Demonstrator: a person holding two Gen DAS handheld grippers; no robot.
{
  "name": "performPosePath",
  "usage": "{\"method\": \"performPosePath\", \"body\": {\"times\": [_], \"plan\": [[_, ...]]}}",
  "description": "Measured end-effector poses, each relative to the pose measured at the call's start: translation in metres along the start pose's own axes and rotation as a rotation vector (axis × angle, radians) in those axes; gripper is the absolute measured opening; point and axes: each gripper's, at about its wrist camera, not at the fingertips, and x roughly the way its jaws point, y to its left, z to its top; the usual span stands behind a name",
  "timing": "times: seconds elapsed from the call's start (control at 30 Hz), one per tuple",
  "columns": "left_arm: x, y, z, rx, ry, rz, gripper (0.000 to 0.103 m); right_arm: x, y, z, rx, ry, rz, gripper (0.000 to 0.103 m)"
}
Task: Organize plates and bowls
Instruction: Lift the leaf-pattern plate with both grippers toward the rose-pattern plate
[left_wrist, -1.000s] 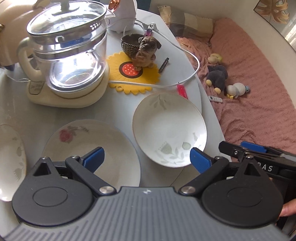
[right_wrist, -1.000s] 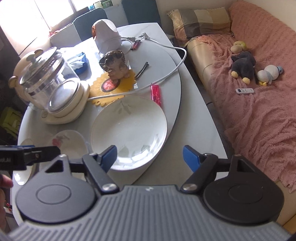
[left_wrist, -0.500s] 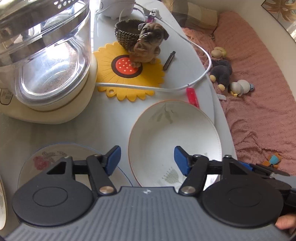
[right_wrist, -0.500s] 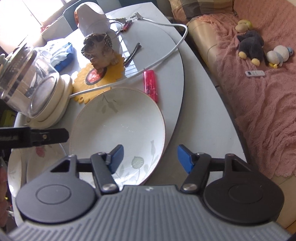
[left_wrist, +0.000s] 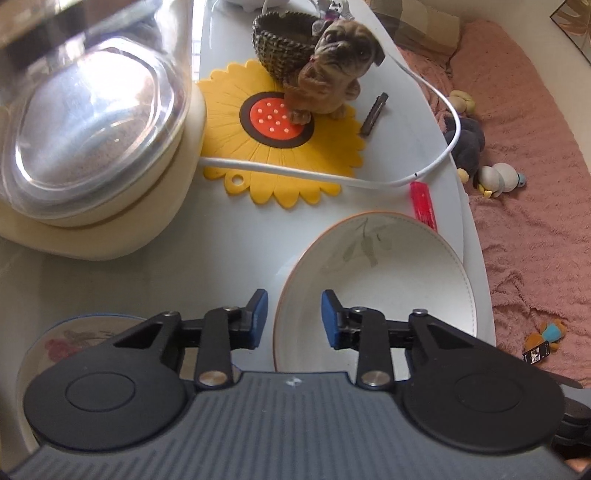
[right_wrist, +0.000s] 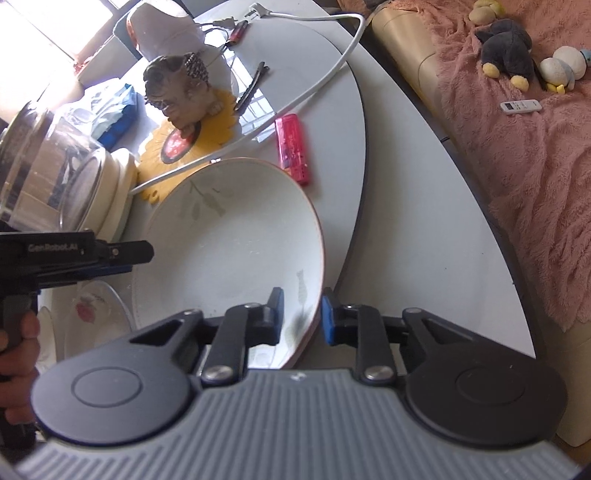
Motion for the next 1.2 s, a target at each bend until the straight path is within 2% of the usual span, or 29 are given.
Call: {"method": "performPosePath", "body": {"times": [0.1,0.23,0.3,0.33,0.57,0.73,1.2], "plan": [[0.01,-0.001,-0.001,0.005,0.031,-0.009,0.033,0.002,-0.003,0.001,-0.007,-0.002,0.022,0.014],[0.012,0.0,-0.001,0.015,0.031,-0.018,0.033,0.002,-0.004,0.001,-0.048,-0.017,0.043,0.014],[0.014,0.004,-0.001,0.0,0.034,-0.019,0.03,0.002,-0.006,0.001,-0.06,-0.021,0.059,0.014],[0.015,0.005,-0.002,-0.008,0.03,-0.015,0.027,0.002,-0.006,0.001,-0.068,-0.025,0.066,0.014],[0.013,0.013,-0.003,-0.055,0.005,-0.044,0.023,0.004,-0.007,0.003,-0.087,-0.029,0.087,0.014],[0.003,0.011,-0.007,-0.009,-0.027,-0.043,0.017,0.001,-0.009,0.004,-0.098,-0.019,0.116,0.014],[-0.039,0.019,-0.022,-0.049,-0.094,-0.079,0.013,-0.026,0.004,0.007,-0.155,-0.013,0.158,0.014]]}}
